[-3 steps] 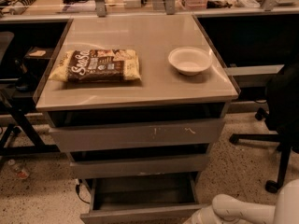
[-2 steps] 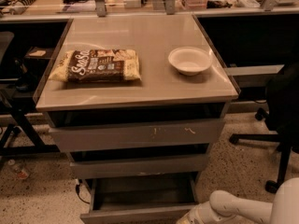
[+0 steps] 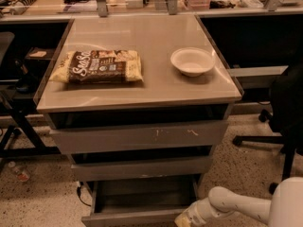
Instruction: Close bottom drawer
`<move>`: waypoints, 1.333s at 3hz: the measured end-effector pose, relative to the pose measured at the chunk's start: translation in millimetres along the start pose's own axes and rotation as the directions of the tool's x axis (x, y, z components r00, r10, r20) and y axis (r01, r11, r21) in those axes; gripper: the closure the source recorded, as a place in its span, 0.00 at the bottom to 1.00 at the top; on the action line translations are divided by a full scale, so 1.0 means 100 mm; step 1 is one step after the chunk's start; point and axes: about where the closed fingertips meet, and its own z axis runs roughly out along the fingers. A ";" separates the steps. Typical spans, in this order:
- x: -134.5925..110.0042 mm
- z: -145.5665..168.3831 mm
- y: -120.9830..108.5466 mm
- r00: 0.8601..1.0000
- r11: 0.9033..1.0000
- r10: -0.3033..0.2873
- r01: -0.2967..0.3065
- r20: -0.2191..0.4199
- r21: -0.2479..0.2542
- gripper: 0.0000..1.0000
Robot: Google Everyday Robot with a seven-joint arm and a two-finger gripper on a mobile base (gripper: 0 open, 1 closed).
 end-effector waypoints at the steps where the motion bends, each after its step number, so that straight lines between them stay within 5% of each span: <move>1: -0.03 0.01 -0.01 1.000 1.000 -0.007 0.007 0.001 -0.001 0.88; 4: -0.03 0.01 -0.01 1.000 1.000 -0.007 0.007 0.000 -0.001 0.18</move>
Offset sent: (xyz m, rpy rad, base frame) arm 0.0025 0.0014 0.0002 0.0014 -0.0040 0.0054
